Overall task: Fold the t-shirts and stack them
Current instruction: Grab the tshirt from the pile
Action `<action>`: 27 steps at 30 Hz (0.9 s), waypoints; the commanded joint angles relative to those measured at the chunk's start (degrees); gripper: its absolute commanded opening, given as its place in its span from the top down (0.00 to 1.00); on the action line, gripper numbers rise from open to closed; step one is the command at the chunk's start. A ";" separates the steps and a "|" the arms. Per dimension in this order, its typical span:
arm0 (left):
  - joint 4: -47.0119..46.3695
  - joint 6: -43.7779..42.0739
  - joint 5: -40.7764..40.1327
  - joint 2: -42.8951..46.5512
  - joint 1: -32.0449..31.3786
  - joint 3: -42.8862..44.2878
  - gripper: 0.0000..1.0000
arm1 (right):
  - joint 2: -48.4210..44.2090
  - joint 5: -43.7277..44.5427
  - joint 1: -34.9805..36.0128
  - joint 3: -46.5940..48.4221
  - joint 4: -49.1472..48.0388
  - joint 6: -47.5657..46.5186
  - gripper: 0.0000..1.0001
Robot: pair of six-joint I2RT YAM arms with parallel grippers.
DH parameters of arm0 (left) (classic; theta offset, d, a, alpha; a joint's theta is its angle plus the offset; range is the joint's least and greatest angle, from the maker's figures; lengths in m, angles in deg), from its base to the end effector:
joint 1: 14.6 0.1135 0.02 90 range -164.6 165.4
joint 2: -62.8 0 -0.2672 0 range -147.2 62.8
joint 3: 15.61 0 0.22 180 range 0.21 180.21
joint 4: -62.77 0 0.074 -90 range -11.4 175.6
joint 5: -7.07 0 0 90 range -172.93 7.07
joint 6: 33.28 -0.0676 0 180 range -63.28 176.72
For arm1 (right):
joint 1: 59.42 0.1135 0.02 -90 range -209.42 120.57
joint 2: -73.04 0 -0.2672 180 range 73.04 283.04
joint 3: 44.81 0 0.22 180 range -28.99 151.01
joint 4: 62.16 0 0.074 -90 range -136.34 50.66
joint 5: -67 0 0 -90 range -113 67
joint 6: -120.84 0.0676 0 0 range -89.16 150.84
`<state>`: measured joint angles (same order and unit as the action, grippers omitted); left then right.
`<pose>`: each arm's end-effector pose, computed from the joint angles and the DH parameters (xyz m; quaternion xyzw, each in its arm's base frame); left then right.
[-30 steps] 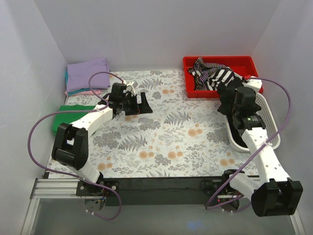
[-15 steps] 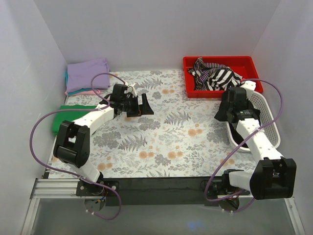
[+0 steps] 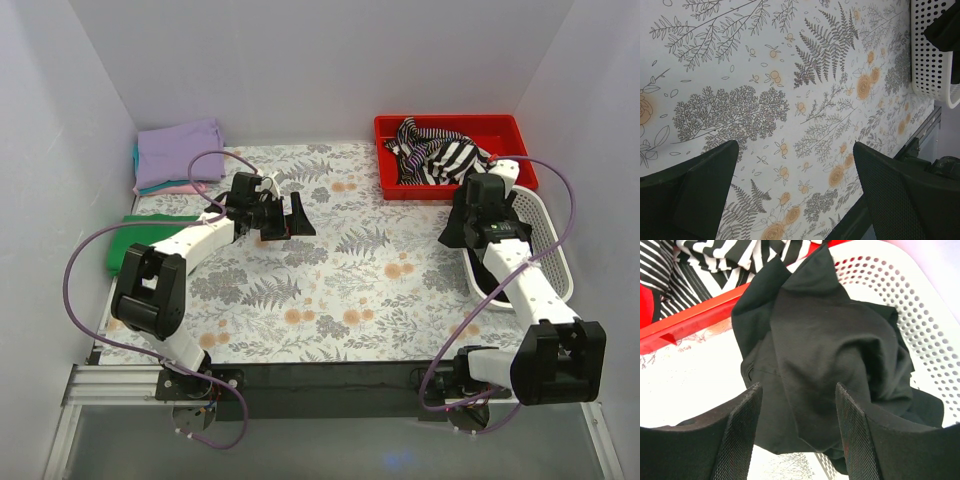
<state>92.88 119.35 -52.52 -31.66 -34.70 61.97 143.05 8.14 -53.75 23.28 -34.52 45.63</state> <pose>0.3090 -0.1495 0.2193 -0.2360 0.8716 -0.4169 0.1042 0.2654 -0.0088 0.2922 0.2008 0.8190 -0.1421 0.5183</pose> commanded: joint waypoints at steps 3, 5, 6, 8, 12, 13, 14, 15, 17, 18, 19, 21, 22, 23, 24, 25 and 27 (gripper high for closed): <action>-1.19 0.12 1.84 -0.38 -0.12 1.26 0.02 | 3.71 -0.99 0.13 0.55 -2.41 0.24 0.39; -1.10 0.12 2.19 -0.47 -0.12 1.26 0.02 | 5.47 0.24 0.13 0.73 -2.41 0.24 0.41; -1.10 0.04 2.28 -0.47 -0.12 1.35 0.02 | 5.91 1.55 0.04 1.08 -2.41 0.68 0.44; -1.10 -0.14 2.28 -0.38 -0.12 1.26 0.02 | 6.18 2.09 0.04 1.17 -2.41 1.12 0.53; -0.92 -0.14 1.67 -0.55 -0.12 1.17 0.02 | 3.90 4.63 0.13 1.17 -2.67 1.30 0.97; -0.92 -0.14 1.75 -0.73 -0.03 1.26 0.02 | 2.24 5.07 0.13 1.25 -2.85 1.21 0.99; -0.92 -0.05 1.93 -0.82 -0.12 1.35 0.02 | 1.27 5.86 0.13 1.17 -2.76 1.38 0.99; -0.92 -0.05 2.02 -0.99 -0.12 1.44 0.02 | 0.13 7.69 0.22 0.99 -2.85 1.47 0.99; -0.92 -0.14 2.19 -1.26 -0.12 1.52 0.02 | -3.56 10.07 0.39 0.47 -2.85 1.74 0.99; -0.92 -0.05 2.45 -1.43 -0.12 1.70 0.02 | -4.97 12.26 0.57 0.29 -2.85 1.65 0.99; -1.01 -0.05 2.54 -1.52 -0.12 1.79 0.02 | -7.85 13.33 0.66 -0.32 -2.94 1.65 0.99; -0.92 -0.05 2.89 -1.61 -0.12 1.87 0.02 | -10.68 16.57 0.92 -0.50 -2.76 1.65 0.99; -0.92 -0.14 2.98 -1.61 -0.12 1.96 0.02 | -13.74 17.55 1.09 -0.59 -2.76 1.65 0.99; -0.84 -0.05 3.07 -1.70 -0.12 2.05 0.02 | -15.25 18.60 1.18 -0.85 -2.76 1.39 0.99; -0.84 -0.05 3.16 -1.61 -0.12 2.05 0.02 | -16.74 20.61 1.18 -0.85 -2.76 1.04 0.99; -0.84 -0.05 3.16 -1.70 -0.12 2.14 0.02 | -19.80 20.98 1.18 -0.85 -2.76 0.60 0.99; -0.84 -0.14 3.25 -1.87 -0.12 2.23 0.02 | -23.16 17.85 1.18 -0.33 -3.28 -0.98 0.99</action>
<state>92.29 119.57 -50.51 -33.56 -34.70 62.01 124.54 23.50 -52.90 22.63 -34.90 46.06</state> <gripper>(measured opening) 0.981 0.020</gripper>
